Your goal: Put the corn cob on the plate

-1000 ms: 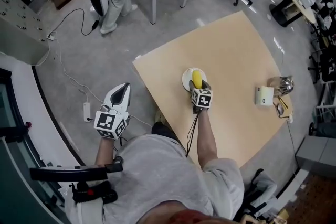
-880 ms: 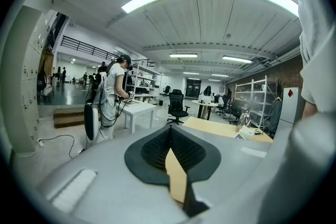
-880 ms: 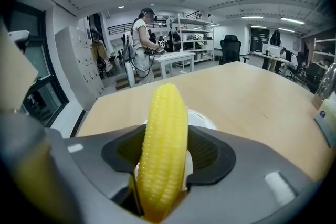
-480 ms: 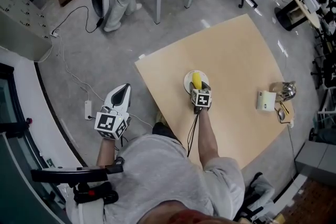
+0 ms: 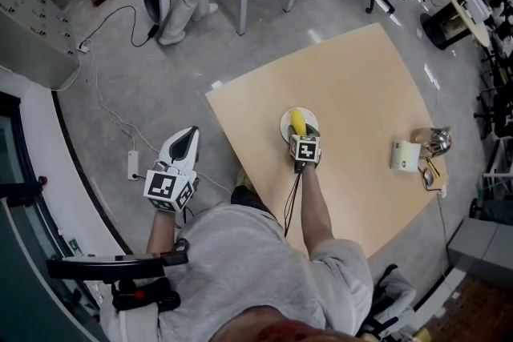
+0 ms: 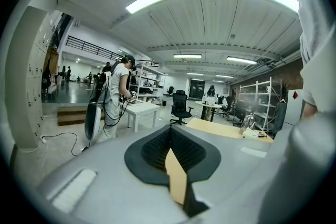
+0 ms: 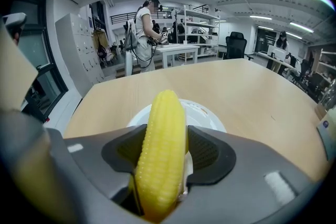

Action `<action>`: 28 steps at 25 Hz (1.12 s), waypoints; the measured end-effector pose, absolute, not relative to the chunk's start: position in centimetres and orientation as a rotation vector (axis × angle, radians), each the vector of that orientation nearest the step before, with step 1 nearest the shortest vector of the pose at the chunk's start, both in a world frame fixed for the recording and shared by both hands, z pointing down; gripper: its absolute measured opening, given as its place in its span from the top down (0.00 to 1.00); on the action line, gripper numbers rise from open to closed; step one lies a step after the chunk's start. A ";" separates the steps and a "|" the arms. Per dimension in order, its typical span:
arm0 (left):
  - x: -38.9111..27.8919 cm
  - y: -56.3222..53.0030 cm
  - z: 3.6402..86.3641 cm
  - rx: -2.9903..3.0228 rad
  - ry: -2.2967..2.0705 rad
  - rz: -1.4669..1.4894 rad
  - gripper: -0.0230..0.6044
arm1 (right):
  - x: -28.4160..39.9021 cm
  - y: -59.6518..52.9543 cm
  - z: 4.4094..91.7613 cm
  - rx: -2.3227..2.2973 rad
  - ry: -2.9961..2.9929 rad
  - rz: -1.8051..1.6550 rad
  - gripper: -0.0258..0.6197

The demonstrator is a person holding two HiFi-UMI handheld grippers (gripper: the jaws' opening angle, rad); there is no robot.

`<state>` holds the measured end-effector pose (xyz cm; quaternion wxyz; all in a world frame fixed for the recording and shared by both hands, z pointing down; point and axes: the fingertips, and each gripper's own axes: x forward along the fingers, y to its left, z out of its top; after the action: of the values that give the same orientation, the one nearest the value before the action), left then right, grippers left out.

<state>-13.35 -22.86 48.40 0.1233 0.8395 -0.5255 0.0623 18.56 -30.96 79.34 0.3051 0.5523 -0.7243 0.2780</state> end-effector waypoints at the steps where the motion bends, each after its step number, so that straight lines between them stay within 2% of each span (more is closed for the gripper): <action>1: -13.4 -22.9 48.4 2.449 -1.533 0.180 0.93 | 18.6 -31.0 79.4 1.462 -1.910 0.732 0.58; 28: -13.1 -22.4 49.1 2.484 -1.503 0.142 0.93 | 20.0 -31.3 76.7 1.587 -1.884 0.673 0.55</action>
<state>-13.08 -22.36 49.07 0.1171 0.8486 -0.5136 0.0485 20.02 -31.33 76.66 0.2899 0.5948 -0.7060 0.2524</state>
